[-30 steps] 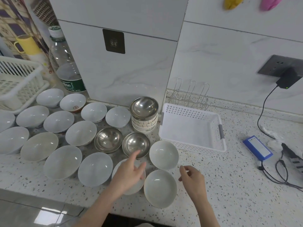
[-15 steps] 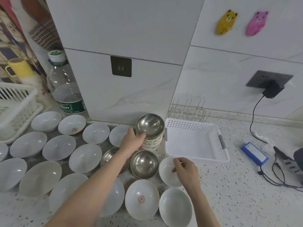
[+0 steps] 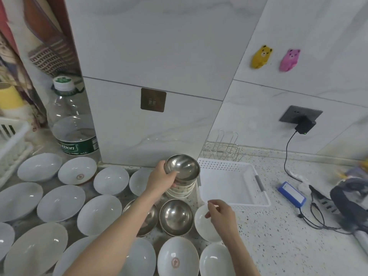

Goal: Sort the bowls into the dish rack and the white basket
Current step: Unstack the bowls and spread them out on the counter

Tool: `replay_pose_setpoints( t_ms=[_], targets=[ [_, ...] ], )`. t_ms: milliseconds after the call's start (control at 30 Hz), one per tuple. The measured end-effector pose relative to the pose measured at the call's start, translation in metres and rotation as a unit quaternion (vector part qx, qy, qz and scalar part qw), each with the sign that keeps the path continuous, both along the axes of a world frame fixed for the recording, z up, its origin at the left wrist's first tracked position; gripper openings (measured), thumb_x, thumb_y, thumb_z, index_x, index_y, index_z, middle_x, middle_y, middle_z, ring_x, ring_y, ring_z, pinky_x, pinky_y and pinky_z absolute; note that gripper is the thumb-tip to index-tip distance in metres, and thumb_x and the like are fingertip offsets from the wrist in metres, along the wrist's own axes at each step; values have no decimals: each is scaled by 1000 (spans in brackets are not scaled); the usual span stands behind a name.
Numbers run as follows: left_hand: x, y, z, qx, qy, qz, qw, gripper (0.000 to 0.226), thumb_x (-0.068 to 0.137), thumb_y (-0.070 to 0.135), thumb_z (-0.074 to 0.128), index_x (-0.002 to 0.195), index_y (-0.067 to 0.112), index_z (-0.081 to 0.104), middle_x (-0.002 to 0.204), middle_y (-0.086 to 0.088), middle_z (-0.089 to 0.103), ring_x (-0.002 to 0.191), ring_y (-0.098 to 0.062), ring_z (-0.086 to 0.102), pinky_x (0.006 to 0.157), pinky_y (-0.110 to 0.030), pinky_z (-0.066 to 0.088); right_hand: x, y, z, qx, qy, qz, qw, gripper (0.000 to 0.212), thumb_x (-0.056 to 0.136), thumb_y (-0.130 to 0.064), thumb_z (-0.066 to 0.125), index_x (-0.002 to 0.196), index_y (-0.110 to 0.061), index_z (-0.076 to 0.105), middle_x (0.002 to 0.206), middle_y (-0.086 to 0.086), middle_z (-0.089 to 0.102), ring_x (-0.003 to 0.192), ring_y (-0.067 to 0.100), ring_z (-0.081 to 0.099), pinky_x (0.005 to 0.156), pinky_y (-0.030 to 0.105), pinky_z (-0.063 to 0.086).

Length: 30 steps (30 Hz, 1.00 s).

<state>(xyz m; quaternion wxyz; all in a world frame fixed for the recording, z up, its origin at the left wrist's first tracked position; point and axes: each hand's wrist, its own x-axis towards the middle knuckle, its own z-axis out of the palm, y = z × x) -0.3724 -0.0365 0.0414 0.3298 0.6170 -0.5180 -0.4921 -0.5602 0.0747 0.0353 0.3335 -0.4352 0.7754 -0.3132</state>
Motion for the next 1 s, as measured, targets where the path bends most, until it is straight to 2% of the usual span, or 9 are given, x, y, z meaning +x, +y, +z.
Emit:
replay_pose_setpoints(
  t_ms=[67,100,200,300,400,567,700,867,1000],
  targets=[
    [7,3,6,14,62,7,998,24,90,23,55,113,29,49,86,-2,68,50,-6,66,40,-20,35,4,-10,3,6,-6,0,1000,17,95,-25,53,110,-26,62,71,-6,72,77,11,64,85,38,52],
    [12,4,8,30,102,16,994,24,90,19,54,113,27,51,83,-6,69,41,-6,60,35,-19,31,7,-15,5,8,-12,0,1000,20,95,-26,53,113,-25,60,72,-5,72,79,12,64,87,40,53],
    [35,8,11,68,197,42,977,20,89,9,51,108,16,56,61,-12,67,29,-6,38,30,-17,21,16,-34,7,9,-27,6,1000,31,95,-28,51,124,-23,55,74,-2,73,75,11,64,70,29,52],
    [62,14,6,97,254,65,960,16,92,9,51,105,5,58,62,-13,62,36,-8,34,31,-17,19,28,-54,8,24,-39,12,999,41,94,-33,53,133,-20,48,74,-1,73,63,9,61,57,23,46],
    [83,22,-1,133,302,92,939,13,96,13,53,100,3,60,60,-9,60,35,-6,30,30,-16,19,39,-69,6,40,-57,1,998,52,93,-34,55,140,-17,40,72,2,73,54,9,57,49,23,42],
    [109,30,-14,156,317,107,930,12,95,14,54,93,3,57,59,-8,58,34,-5,29,28,-15,19,53,-81,2,44,-88,-15,995,57,93,-25,52,146,-20,32,80,10,73,39,3,55,38,18,39],
    [123,39,-19,155,332,100,925,11,94,14,55,94,4,59,56,-5,59,34,-5,30,29,-16,19,60,-84,-2,38,-124,-48,990,55,90,-9,46,142,-24,36,68,10,72,34,5,50,35,19,34],
    [132,44,-21,157,317,85,932,9,95,9,50,94,4,57,58,-9,58,36,-6,28,30,-17,17,69,-88,-2,34,-143,-68,987,53,85,-1,43,134,-21,43,85,20,71,34,8,54,33,19,31],
    [139,45,-22,163,307,77,935,8,94,7,48,92,5,56,58,-10,56,37,-7,27,31,-17,16,74,-92,3,35,-150,-68,986,55,77,8,33,123,-18,46,94,24,70,48,19,64,33,18,27]
  ],
)
